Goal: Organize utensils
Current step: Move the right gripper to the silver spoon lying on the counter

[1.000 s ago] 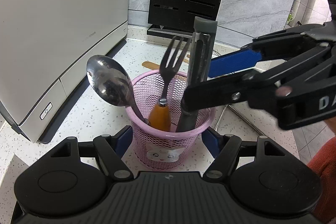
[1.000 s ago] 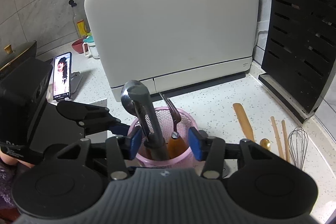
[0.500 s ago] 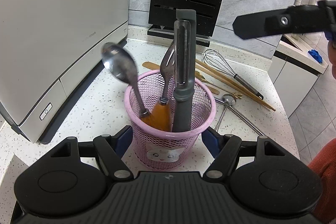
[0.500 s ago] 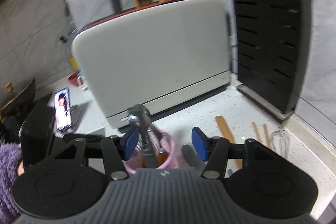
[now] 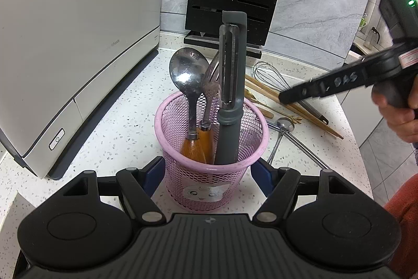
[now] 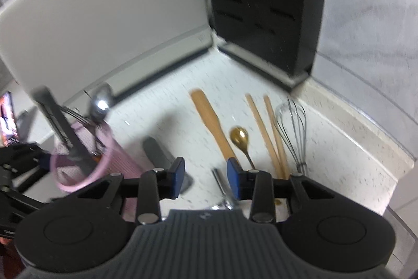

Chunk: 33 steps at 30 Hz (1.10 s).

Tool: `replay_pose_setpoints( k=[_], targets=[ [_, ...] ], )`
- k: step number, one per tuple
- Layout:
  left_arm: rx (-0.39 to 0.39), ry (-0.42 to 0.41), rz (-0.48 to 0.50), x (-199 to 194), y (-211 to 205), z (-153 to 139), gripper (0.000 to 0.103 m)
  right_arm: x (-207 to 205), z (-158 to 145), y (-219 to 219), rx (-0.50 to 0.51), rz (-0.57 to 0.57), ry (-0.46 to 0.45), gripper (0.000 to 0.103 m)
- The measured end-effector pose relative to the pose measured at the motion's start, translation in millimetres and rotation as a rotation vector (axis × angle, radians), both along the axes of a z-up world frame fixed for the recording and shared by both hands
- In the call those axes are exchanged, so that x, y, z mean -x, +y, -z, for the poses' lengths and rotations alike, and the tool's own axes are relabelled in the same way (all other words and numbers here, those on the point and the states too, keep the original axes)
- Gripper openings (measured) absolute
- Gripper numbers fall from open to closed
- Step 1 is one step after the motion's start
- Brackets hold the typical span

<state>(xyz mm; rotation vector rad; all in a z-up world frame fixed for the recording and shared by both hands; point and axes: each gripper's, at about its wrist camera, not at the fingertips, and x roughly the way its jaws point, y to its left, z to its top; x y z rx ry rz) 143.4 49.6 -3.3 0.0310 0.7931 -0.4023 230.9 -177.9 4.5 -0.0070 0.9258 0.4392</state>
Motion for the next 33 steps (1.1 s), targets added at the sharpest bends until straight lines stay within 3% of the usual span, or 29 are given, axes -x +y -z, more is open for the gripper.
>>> replay_pose_setpoints(
  k=[5, 11, 15, 20, 24, 33],
  targets=[
    [0.0, 0.0, 0.0, 0, 0, 0, 0.083, -11, 25, -5, -0.001, 0.061, 0.161, 0.027],
    [0.0, 0.0, 0.001, 0, 0, 0, 0.083, -17, 40, -9, 0.03, 0.13, 0.23, 0.028],
    [-0.001, 0.0, -0.001, 0, -1, 0, 0.083, -24, 49, -21, -0.013, 0.192, 0.288, 0.028],
    [-0.002, 0.0, -0.001, 0, 0, 1, 0.083, -25, 47, -20, -0.034, 0.205, 0.278, 0.03],
    [-0.005, -0.001, 0.0, 0, 0, 1, 0.083, -26, 48, -15, -0.06, 0.212, 0.264, 0.046],
    [-0.007, 0.002, -0.001, 0, 0, 0, 0.083, -25, 49, 11, 0.043, 0.203, 0.158, 0.045]
  ],
)
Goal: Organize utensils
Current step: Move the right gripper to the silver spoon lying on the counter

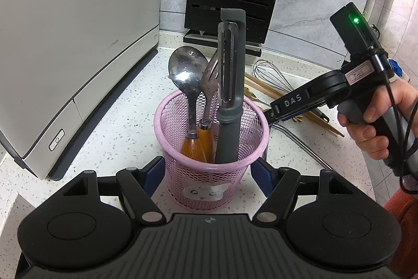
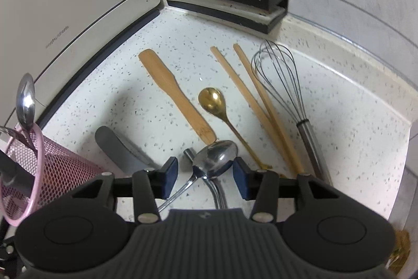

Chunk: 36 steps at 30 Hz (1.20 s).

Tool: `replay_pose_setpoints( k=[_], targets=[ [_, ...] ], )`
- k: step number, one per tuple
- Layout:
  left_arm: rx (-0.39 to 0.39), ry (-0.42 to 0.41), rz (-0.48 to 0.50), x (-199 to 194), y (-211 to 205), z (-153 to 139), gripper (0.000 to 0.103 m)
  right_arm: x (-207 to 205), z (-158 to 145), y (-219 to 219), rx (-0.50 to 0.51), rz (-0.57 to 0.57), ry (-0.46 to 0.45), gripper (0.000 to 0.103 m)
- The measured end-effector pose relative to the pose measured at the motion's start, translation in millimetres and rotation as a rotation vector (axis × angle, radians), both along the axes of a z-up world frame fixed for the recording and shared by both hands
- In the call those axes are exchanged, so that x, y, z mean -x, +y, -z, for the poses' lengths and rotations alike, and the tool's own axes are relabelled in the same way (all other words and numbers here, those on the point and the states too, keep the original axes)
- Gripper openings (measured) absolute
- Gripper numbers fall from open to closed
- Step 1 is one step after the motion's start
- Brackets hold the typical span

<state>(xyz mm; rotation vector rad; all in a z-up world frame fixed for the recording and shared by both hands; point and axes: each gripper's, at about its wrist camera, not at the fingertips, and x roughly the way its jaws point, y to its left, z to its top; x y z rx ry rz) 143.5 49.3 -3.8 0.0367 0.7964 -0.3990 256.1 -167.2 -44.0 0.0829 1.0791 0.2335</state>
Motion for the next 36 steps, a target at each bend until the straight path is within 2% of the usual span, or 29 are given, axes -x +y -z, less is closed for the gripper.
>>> replay_pose_setpoints(
  k=[3, 8, 10, 11, 12, 16, 22, 27, 32, 36],
  targets=[
    [0.0, 0.001, 0.0, 0, 0, 0, 0.083, 0, 1, 4, 0.031, -0.008, -0.025, 0.032],
    [-0.001, 0.002, 0.0, -1, -1, 0, 0.083, -1, 1, -1, 0.007, -0.004, -0.026, 0.027],
    [-0.001, 0.003, 0.0, 0, -1, 0, 0.083, 0, -1, -2, -0.012, -0.008, -0.032, 0.016],
    [-0.002, 0.003, 0.0, 0, -1, 1, 0.083, 1, -4, -2, -0.017, -0.014, -0.041, 0.006],
    [-0.002, 0.003, 0.0, 0, -1, 1, 0.083, 2, -6, -2, -0.02, -0.018, -0.044, 0.0],
    [-0.001, 0.005, 0.001, 0, 0, 1, 0.083, -1, 1, -3, -0.038, -0.021, 0.005, 0.0],
    [-0.001, 0.008, 0.002, -1, 0, 1, 0.083, -2, -5, -8, -0.063, 0.003, -0.015, 0.003],
    [-0.002, 0.01, 0.002, -1, 0, 0, 0.083, -8, -9, -9, -0.049, 0.016, -0.039, 0.02],
    [-0.002, 0.013, 0.002, -3, -1, 0, 0.083, -15, -9, -10, 0.012, 0.025, -0.072, 0.027],
    [-0.002, 0.013, 0.002, -3, -1, 0, 0.083, -21, -6, -16, 0.001, 0.04, -0.059, 0.028]
  ],
)
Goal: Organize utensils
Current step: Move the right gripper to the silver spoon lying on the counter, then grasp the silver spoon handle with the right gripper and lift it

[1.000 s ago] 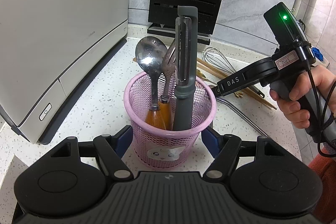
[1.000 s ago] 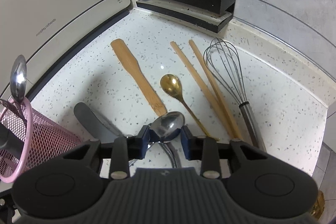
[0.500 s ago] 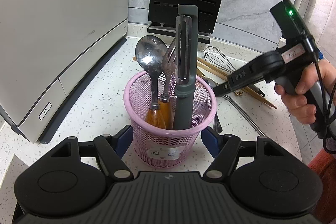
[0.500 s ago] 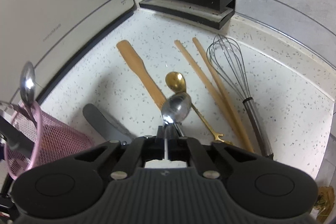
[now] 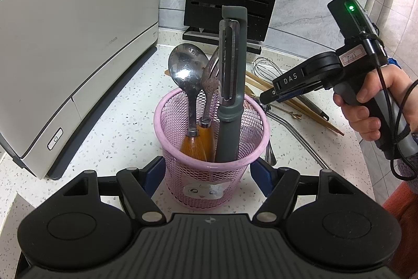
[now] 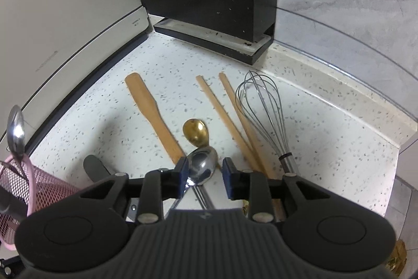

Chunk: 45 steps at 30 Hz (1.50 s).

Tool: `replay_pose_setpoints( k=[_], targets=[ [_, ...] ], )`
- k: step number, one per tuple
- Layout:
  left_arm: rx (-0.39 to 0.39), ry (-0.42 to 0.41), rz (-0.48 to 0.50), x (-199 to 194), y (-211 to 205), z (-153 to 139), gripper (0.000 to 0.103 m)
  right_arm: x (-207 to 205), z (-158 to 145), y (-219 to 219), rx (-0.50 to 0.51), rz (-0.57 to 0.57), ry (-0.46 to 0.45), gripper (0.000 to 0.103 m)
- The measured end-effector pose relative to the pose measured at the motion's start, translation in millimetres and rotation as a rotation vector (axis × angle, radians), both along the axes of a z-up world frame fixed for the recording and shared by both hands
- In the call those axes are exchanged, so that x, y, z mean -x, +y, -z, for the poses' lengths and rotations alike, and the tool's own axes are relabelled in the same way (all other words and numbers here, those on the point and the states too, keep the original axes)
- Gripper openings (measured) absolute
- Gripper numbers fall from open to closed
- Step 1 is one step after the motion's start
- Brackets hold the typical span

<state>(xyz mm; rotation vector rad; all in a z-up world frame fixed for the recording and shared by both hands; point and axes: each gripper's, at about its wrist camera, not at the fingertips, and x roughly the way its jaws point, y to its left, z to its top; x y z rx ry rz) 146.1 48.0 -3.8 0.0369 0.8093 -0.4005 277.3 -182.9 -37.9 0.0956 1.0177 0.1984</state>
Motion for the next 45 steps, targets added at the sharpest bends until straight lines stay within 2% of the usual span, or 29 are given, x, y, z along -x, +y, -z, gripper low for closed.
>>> replay_pose_setpoints(
  k=[5, 14, 16, 17, 25, 31, 35, 45],
  targets=[
    [-0.001, 0.002, 0.0, -1, -1, 0, 0.083, -3, 5, 7, -0.009, -0.009, 0.024, 0.035],
    [0.0, 0.008, 0.002, -3, -2, 0, 0.082, 0, 12, 40, 0.18, -0.092, -0.036, 0.036],
    [-0.001, 0.009, 0.001, -3, -2, 0, 0.082, 0, 12, 41, 0.191, -0.101, -0.046, 0.035],
    [-0.001, 0.009, 0.001, -3, -2, 0, 0.082, 0, 12, 40, 0.187, -0.104, -0.044, 0.03],
    [-0.001, 0.01, 0.001, -4, -2, 0, 0.081, 1, 7, 30, 0.132, -0.085, -0.022, 0.023],
    [-0.002, 0.01, 0.001, -3, -2, 0, 0.081, 3, -1, 20, 0.057, -0.073, 0.0, 0.009],
    [-0.001, 0.011, 0.001, -3, -2, 0, 0.081, 3, 0, 17, 0.048, -0.062, 0.011, 0.0],
    [0.002, 0.015, 0.003, -2, -2, 1, 0.08, 9, -8, 15, 0.012, -0.071, -0.023, 0.0]
  ],
)
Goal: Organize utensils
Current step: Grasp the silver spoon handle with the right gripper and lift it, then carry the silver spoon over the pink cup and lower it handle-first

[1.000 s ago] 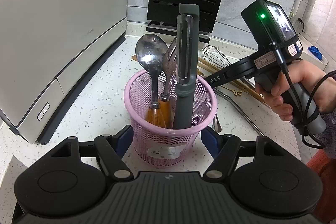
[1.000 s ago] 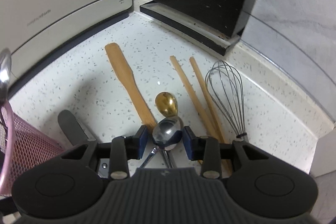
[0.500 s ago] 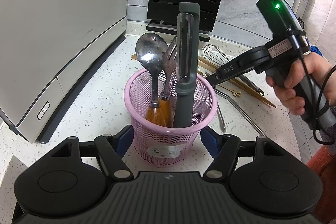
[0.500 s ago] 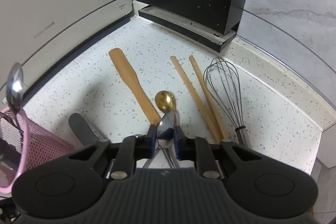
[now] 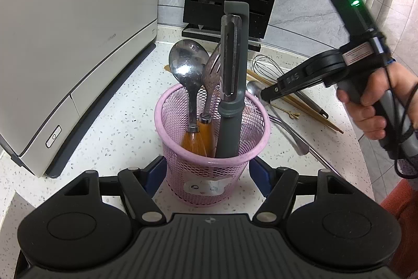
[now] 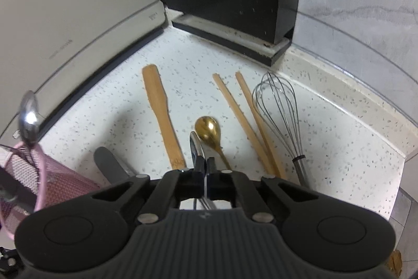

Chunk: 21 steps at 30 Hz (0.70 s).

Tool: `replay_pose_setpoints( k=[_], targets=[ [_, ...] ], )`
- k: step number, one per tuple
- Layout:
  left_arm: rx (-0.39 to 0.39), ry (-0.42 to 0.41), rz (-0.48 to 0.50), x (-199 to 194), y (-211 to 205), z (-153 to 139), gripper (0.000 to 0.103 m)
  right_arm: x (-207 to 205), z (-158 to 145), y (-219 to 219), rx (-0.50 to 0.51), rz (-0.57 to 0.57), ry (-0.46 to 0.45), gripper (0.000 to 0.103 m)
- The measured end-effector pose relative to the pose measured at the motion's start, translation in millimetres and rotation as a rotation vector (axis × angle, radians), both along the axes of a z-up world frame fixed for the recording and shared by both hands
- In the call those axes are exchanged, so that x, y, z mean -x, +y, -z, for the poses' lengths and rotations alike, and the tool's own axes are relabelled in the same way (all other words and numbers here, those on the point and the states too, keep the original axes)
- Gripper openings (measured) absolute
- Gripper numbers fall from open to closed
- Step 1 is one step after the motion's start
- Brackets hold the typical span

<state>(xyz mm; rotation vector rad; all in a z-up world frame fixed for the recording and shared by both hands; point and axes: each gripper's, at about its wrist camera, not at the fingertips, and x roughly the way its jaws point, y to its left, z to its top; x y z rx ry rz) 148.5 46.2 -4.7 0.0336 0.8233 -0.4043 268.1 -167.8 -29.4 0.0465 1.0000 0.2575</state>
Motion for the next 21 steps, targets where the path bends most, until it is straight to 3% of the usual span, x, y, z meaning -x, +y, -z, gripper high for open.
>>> replay_pose_setpoints(
  k=[8, 21],
  targets=[
    [0.002, 0.0, 0.0, 2, 1, 0, 0.08, 32, -43, -2, -0.067, -0.03, -0.172, 0.0],
    [0.001, 0.001, 0.0, 0, 0, 0, 0.08, 72, -88, 7, -0.299, -0.052, -0.508, 0.0]
  ],
)
